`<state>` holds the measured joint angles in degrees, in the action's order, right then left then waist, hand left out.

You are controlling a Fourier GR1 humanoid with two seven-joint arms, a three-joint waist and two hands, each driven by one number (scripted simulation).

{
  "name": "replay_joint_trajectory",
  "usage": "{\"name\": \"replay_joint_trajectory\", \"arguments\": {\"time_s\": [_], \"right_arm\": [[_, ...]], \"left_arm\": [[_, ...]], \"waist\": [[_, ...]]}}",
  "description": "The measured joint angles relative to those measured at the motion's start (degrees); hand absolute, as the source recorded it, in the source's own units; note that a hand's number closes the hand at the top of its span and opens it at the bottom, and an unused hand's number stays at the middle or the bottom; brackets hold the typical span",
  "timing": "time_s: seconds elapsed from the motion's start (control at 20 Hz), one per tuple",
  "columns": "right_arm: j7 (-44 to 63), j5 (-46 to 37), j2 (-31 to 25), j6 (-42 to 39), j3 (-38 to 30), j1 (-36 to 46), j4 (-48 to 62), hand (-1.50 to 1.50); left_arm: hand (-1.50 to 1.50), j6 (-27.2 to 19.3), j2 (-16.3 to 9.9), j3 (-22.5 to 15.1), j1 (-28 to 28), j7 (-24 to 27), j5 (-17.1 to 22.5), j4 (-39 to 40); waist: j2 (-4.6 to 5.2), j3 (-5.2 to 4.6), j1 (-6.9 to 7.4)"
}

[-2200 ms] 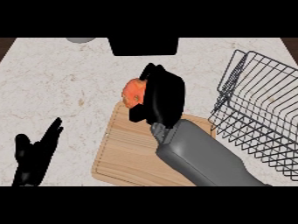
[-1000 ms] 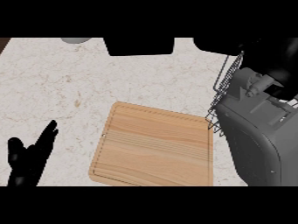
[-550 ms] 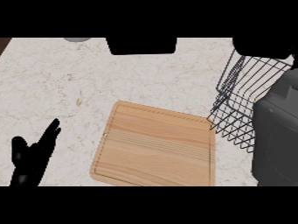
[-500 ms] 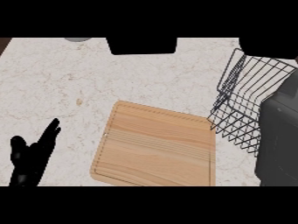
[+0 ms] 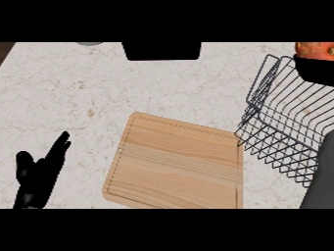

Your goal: Pick the squash from the cutting board and place it in the basket

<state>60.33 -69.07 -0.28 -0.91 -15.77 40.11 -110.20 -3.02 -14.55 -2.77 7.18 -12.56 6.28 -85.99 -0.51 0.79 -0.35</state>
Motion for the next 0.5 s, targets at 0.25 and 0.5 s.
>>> {"name": "replay_joint_trajectory", "arguments": {"time_s": [0.25,0.5], "right_arm": [[-2.26,3.39,0.17,4.00,-2.22,-4.90,-0.47,1.50],[-2.12,-0.35,-1.11,3.80,-2.83,-11.07,-0.26,1.50]], "left_arm": [[0.00,0.86,-0.39,0.56,0.34,0.34,0.07,-0.23],[0.00,1.10,-0.41,0.86,0.21,-0.49,0.15,-0.41]], "waist": [[0.02,0.00,0.31],[0.01,-0.05,0.05]]}}
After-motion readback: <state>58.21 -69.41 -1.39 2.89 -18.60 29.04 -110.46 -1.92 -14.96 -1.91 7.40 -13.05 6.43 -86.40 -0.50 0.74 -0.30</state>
